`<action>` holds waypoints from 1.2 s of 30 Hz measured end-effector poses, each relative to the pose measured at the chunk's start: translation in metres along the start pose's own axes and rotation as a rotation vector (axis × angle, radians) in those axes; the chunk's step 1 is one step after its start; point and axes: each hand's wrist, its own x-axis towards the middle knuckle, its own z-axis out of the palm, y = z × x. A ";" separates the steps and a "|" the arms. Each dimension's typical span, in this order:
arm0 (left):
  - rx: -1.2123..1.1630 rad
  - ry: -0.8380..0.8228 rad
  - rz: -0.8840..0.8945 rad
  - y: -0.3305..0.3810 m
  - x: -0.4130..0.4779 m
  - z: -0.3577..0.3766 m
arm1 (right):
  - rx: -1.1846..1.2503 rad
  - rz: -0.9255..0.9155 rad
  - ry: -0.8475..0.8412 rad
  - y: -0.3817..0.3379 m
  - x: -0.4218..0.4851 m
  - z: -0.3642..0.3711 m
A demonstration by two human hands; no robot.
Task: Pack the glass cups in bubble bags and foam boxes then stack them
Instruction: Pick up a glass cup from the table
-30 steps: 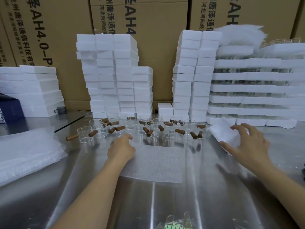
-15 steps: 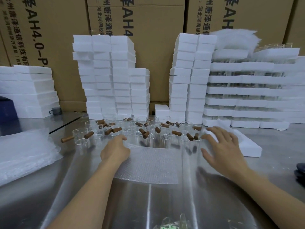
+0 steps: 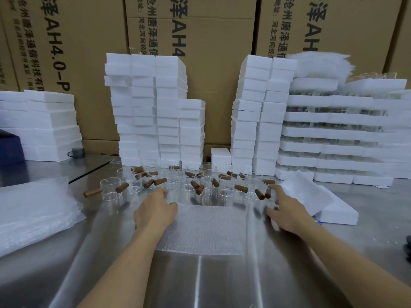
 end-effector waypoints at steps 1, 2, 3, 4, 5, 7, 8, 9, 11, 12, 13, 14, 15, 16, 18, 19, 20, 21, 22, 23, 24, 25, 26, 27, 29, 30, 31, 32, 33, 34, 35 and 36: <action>-0.009 -0.001 0.001 0.001 0.000 0.000 | 0.016 0.022 -0.018 -0.001 0.004 0.001; -0.020 -0.003 0.002 0.001 0.000 0.000 | 0.042 0.045 -0.030 -0.002 0.007 0.002; -0.033 -0.005 0.004 0.002 0.000 0.000 | 0.076 0.069 -0.038 -0.002 0.010 0.003; -0.045 -0.008 0.006 0.003 0.000 0.000 | 0.110 0.092 -0.044 -0.002 0.012 0.004; -0.054 -0.011 0.008 0.004 -0.001 0.000 | 0.146 0.110 -0.047 -0.002 0.015 0.005; -0.068 -0.019 0.010 0.005 -0.002 -0.001 | 0.225 0.140 -0.042 -0.004 0.019 0.005; -0.078 -0.026 0.011 0.006 -0.002 -0.002 | 0.280 0.156 -0.028 -0.005 0.020 0.006; -0.095 -0.033 0.011 0.007 -0.002 -0.002 | 0.353 0.179 -0.005 -0.006 0.021 0.006; -0.138 -0.032 0.007 0.009 -0.002 -0.002 | 0.545 0.239 0.061 -0.007 0.021 0.005; -0.155 -0.027 0.005 0.011 -0.002 -0.002 | 0.640 0.274 0.097 -0.008 0.020 0.005; -0.167 -0.021 0.006 0.012 -0.002 -0.001 | 0.720 0.307 0.132 -0.008 0.019 0.005; -0.177 -0.016 0.010 0.013 -0.002 0.000 | 0.787 0.335 0.166 -0.009 0.018 0.004; -0.187 -0.011 0.014 0.013 -0.002 0.000 | 0.847 0.358 0.200 -0.009 0.017 0.004; -0.196 -0.006 0.017 0.015 -0.003 0.000 | 0.903 0.377 0.238 -0.010 0.015 0.004; -0.211 0.012 0.024 0.017 -0.003 0.001 | 1.005 0.401 0.321 -0.013 0.013 0.002; -0.218 0.026 0.032 0.018 -0.004 0.001 | 1.036 0.410 0.361 -0.016 0.011 0.001; -0.228 0.041 0.047 0.020 -0.005 0.001 | 1.058 0.418 0.398 -0.019 0.010 0.001; -0.243 0.056 0.069 0.022 -0.007 0.001 | 1.077 0.426 0.428 -0.022 0.007 0.001; -0.266 0.070 0.098 0.025 -0.009 0.001 | 1.096 0.431 0.453 -0.026 0.005 0.002; -0.297 0.080 0.132 0.029 -0.012 0.001 | 1.110 0.431 0.475 -0.030 0.002 0.004; -0.334 0.089 0.166 0.034 -0.015 0.002 | 1.115 0.421 0.495 -0.034 -0.001 0.006; -0.375 0.093 0.194 0.040 -0.019 0.002 | 1.104 0.398 0.513 -0.038 -0.004 0.007; -0.431 0.087 0.216 0.047 -0.023 0.003 | 1.081 0.367 0.531 -0.042 -0.007 0.008; -0.500 0.069 0.234 0.053 -0.027 0.005 | 1.061 0.331 0.551 -0.046 -0.010 0.009; -0.623 0.007 0.274 0.068 -0.035 0.010 | 1.085 0.253 0.601 -0.052 -0.015 0.008; -0.659 -0.034 0.294 0.077 -0.038 0.013 | 1.106 0.217 0.619 -0.055 -0.017 0.007; -0.681 -0.081 0.310 0.087 -0.041 0.015 | 1.117 0.180 0.630 -0.057 -0.019 0.007; -0.689 -0.131 0.325 0.099 -0.043 0.017 | 1.123 0.142 0.634 -0.060 -0.020 0.007; -0.691 -0.180 0.341 0.110 -0.045 0.018 | 1.129 0.102 0.635 -0.064 -0.022 0.008; -0.698 -0.231 0.354 0.122 -0.046 0.020 | 1.133 0.062 0.632 -0.068 -0.024 0.008; -0.720 -0.285 0.358 0.134 -0.049 0.023 | 1.130 0.029 0.627 -0.073 -0.025 0.010; -0.764 -0.343 0.344 0.145 -0.053 0.025 | 1.117 0.007 0.621 -0.077 -0.026 0.011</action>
